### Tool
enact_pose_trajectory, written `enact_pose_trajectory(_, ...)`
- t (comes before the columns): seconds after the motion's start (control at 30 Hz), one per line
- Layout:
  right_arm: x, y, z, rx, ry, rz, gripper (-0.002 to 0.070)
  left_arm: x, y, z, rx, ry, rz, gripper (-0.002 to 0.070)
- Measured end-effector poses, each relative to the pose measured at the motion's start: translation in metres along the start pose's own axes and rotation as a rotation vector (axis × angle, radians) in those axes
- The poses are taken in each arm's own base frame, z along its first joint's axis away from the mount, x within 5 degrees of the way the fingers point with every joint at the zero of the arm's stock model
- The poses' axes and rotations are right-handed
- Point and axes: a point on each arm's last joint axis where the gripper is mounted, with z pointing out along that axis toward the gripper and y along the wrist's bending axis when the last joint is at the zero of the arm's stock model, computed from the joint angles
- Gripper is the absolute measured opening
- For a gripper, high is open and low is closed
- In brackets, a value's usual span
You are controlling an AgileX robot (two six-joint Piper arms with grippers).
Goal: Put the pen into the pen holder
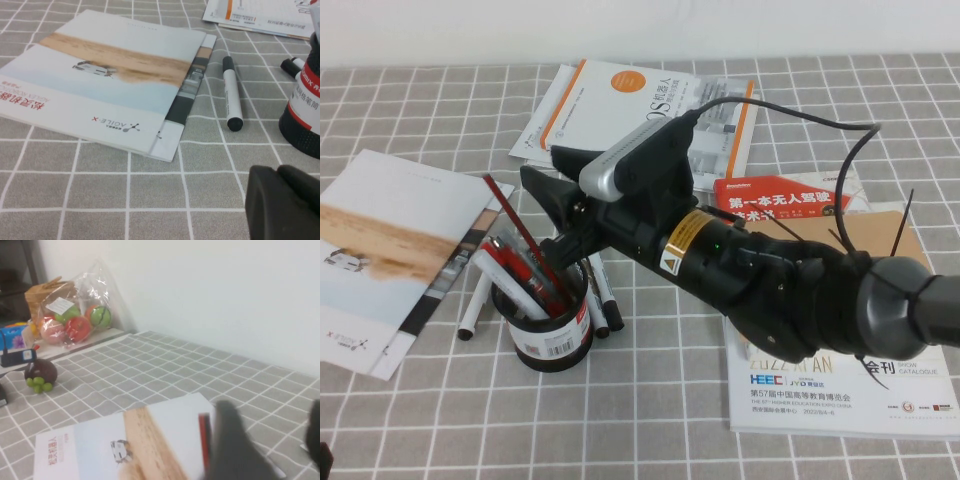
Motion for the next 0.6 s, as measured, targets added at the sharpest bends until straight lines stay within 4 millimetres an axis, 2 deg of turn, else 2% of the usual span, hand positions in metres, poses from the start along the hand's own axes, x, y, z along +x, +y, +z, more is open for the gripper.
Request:
enact_pose_trajectory(0.1,-0.002,0.000,-0.001,0.009,0.014,0.002,0.0358,0.000,0.000,0.000,0.000,0.000,0.000,-0.0003)
enact_pose_trajectory(0.2,-0.015,0.001,-0.005,0.017,0.015,0.020,0.0381,0.000,0.000,0.000,0.000,0.000,0.000,-0.0003)
enact_pose_trajectory(0.23,-0.021,0.003,-0.008,0.016,0.013,0.021,0.0360,0.000,0.000,0.000,0.000,0.000,0.000,-0.0003)
enact_pose_trajectory(0.3,-0.036,0.006,-0.015,0.012,0.005,0.014,0.0273,0.000,0.000,0.000,0.000,0.000,0.000,-0.0003)
enact_pose_trajectory(0.37,-0.054,0.011,-0.029,0.009,-0.016,0.008,0.0127,0.000,0.000,0.000,0.000,0.000,0.000,-0.0003)
enact_pose_trajectory(0.4,-0.064,0.013,-0.038,0.008,-0.026,0.006,0.0081,0.000,0.000,0.000,0.000,0.000,0.000,-0.0003)
enact_pose_trajectory(0.47,-0.080,0.018,-0.056,0.013,-0.037,0.006,0.0031,0.000,0.000,0.000,0.000,0.000,0.000,-0.0003)
enact_pose_trajectory(0.6,-0.100,0.025,-0.097,0.045,-0.004,-0.001,-0.0003,0.000,0.000,0.000,0.000,0.000,0.000,-0.0003)
